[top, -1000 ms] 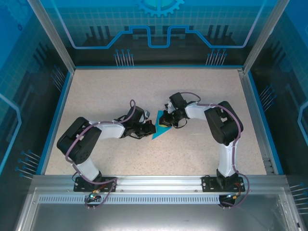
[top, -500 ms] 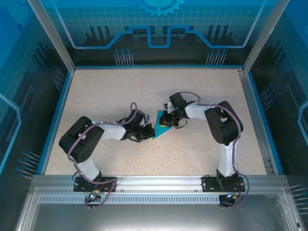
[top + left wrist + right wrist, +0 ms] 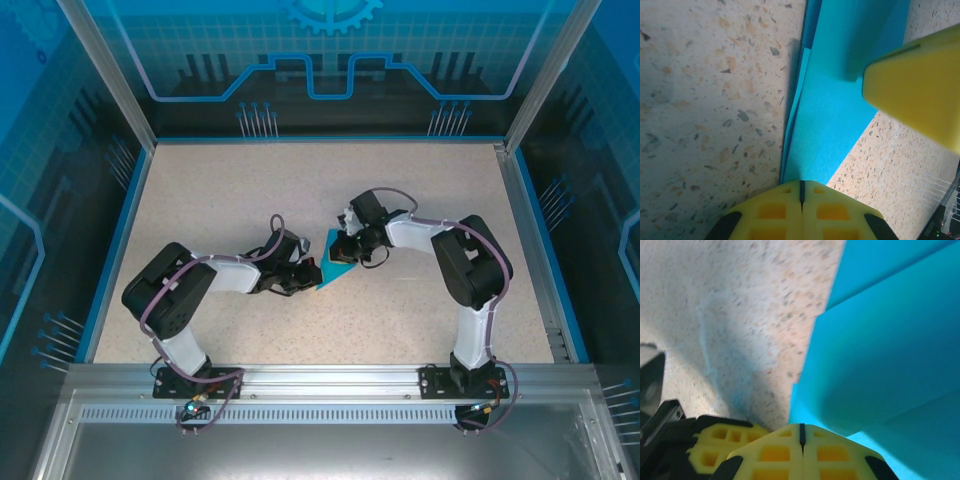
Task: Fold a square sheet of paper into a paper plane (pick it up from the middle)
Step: Fourth fold the wing at the center of the table.
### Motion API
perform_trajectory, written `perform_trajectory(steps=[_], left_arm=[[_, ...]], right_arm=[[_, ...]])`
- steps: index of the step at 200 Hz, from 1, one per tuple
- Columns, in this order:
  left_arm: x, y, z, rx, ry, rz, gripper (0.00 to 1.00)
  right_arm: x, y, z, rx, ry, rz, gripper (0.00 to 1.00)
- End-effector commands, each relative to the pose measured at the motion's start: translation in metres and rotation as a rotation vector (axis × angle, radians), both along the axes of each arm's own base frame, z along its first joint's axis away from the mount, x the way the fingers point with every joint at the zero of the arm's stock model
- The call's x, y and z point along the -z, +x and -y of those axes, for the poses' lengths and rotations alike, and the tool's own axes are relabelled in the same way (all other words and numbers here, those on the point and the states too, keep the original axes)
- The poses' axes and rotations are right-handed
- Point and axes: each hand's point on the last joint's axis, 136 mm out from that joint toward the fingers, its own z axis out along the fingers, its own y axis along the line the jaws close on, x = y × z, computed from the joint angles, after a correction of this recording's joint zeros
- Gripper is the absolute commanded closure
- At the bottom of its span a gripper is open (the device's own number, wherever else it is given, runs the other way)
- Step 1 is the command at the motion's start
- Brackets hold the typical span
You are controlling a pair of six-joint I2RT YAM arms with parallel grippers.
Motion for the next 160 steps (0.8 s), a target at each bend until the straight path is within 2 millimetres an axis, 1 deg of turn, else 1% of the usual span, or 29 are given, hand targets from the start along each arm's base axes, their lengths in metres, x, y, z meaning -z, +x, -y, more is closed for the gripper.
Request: perform_trajectory(steps=[1,40,82,98,123,160], left_arm=[[0.024,-0.018,-0.016,-0.019,0.085,-0.076,1.0],[0.024,-0.018,-0.017,-0.025,0.085,-0.08,1.0],[0.026,-0.019,-0.018,-0.03,0.091,-0.088,1.0],[0.027,-0.02,-0.019,-0.031,0.093,-0.094,1.0],[0.027,-0.022,-0.019,-0.029,0.097,-0.099,1.0],[0.029,-0.028,-0.023,-0.023,0.116,-0.122,1.0]], right_arm=[[0.002,-0.024,-0.005,-0.067,-0.007,-0.031,0.96],[0.012,-0.034,-0.012,-0.099,-0.007,-0.057,0.96],[0.025,-0.036,-0.014,-0.121,-0.028,-0.075,0.96],[0.031,-0.033,-0.012,-0.116,-0.047,-0.082,0.96],[0.036,-0.027,-0.009,-0.095,-0.064,-0.08,0.96],[0.031,-0.007,0.006,-0.014,-0.075,-0.065,0.96]])
